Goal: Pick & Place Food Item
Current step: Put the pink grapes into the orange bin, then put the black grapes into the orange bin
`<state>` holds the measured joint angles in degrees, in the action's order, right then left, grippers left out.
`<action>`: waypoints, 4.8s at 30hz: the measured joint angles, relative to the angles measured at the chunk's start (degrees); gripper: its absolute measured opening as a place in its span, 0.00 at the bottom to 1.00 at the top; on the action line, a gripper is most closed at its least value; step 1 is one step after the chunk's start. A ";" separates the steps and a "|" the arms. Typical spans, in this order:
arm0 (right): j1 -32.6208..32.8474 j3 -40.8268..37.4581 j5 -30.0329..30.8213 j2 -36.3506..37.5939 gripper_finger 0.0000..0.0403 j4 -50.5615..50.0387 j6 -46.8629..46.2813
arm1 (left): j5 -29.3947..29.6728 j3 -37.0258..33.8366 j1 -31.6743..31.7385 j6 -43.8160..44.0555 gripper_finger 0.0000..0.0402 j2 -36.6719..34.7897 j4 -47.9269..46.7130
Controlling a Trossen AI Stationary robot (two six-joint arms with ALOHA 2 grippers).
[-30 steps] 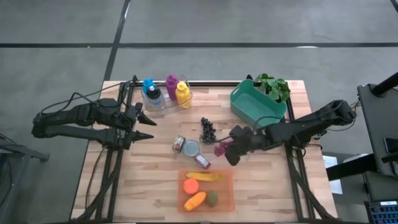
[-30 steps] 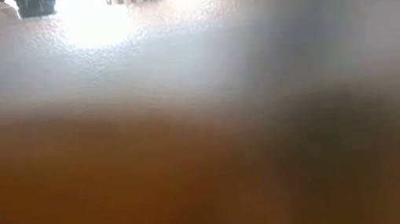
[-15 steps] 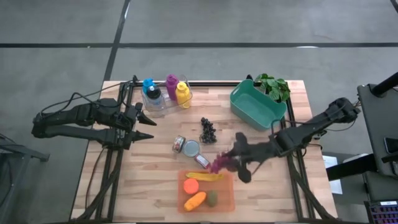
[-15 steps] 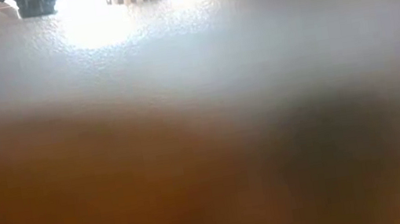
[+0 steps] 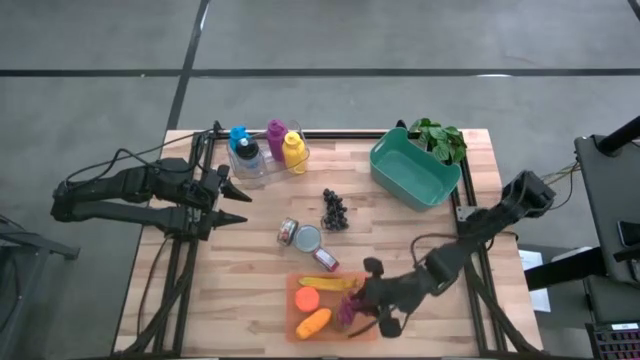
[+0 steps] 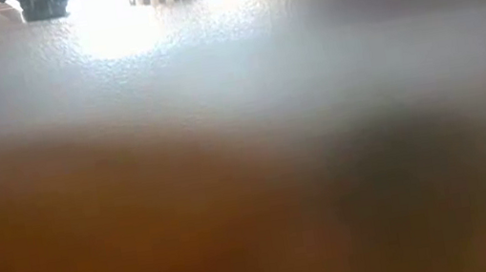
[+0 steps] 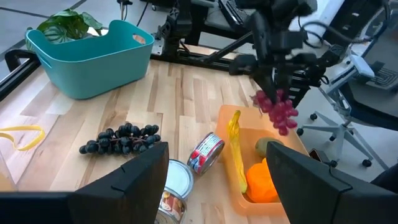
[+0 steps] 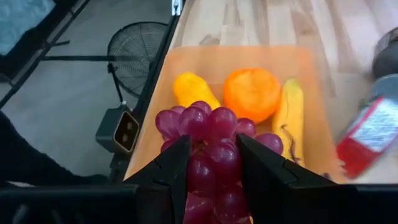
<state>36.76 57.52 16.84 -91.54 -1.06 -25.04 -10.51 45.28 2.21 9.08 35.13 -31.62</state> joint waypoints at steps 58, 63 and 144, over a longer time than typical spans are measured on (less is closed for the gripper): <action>3.97 -0.11 8.48 -6.57 0.56 3.15 7.01 | 0.01 0.00 -0.01 0.00 0.69 0.01 0.02; 3.97 -0.11 13.26 -6.10 0.56 3.09 3.96 | 0.01 0.00 0.00 0.00 0.69 -0.01 0.02; -37.67 11.14 -1.89 -3.23 0.56 -30.40 -27.52 | -0.01 0.00 0.01 -0.02 0.69 -0.01 0.02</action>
<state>-0.91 68.65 14.96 -94.77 -31.46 -52.56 -10.52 45.28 2.22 9.06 35.11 -31.59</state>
